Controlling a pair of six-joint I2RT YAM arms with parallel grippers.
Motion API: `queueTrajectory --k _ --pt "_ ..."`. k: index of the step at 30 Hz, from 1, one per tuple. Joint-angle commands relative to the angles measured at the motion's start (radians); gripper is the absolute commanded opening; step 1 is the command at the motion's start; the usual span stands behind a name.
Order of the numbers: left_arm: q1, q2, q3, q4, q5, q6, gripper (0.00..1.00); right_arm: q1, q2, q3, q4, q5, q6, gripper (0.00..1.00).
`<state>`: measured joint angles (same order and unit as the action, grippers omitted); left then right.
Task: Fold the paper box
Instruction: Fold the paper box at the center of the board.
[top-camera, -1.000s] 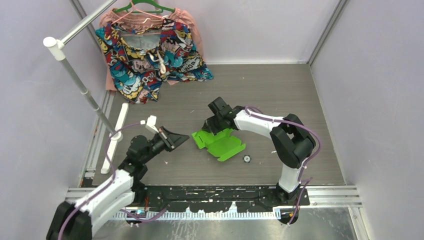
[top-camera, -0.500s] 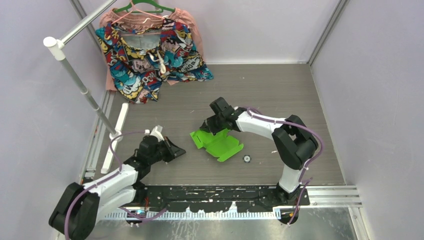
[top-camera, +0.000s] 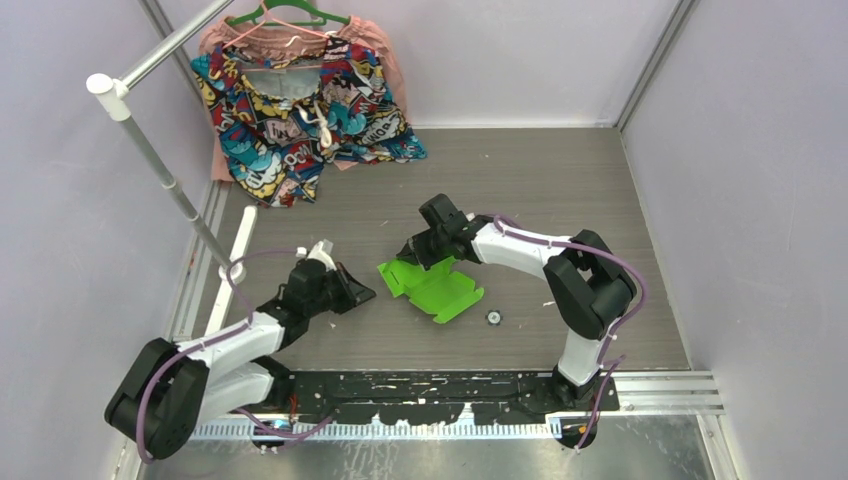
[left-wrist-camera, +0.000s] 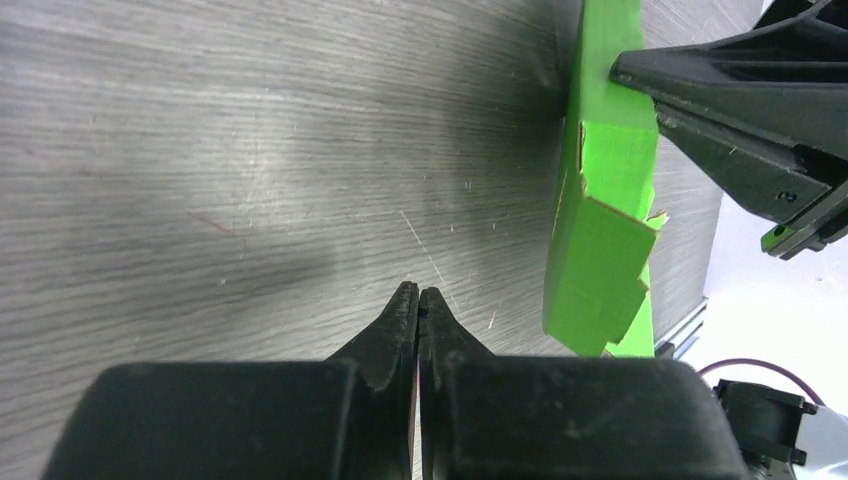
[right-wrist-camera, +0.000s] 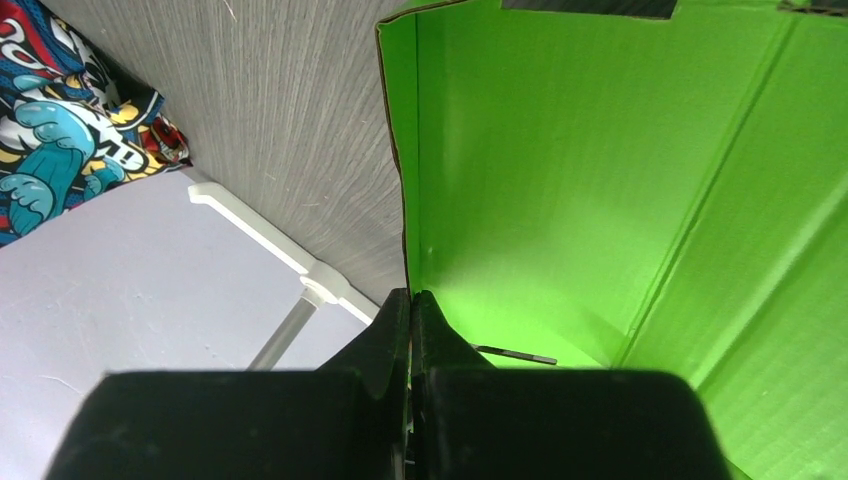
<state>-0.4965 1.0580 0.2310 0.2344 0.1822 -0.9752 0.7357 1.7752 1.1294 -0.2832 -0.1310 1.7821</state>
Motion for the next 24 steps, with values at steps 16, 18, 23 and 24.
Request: queueTrajectory --k 16,18,23,24 --pt "-0.021 0.132 0.154 0.071 -0.009 0.050 0.00 -0.001 0.075 0.052 -0.028 -0.016 -0.047 0.01" --pt "-0.022 0.140 0.166 0.068 -0.007 0.053 0.00 0.003 0.083 0.058 -0.036 -0.012 -0.052 0.01" --pt "-0.040 0.173 0.196 0.069 -0.013 0.057 0.00 0.010 0.108 0.079 -0.055 -0.006 -0.065 0.01" --pt "-0.045 0.183 0.202 0.070 -0.015 0.059 0.00 0.013 0.113 0.083 -0.061 -0.004 -0.068 0.01"
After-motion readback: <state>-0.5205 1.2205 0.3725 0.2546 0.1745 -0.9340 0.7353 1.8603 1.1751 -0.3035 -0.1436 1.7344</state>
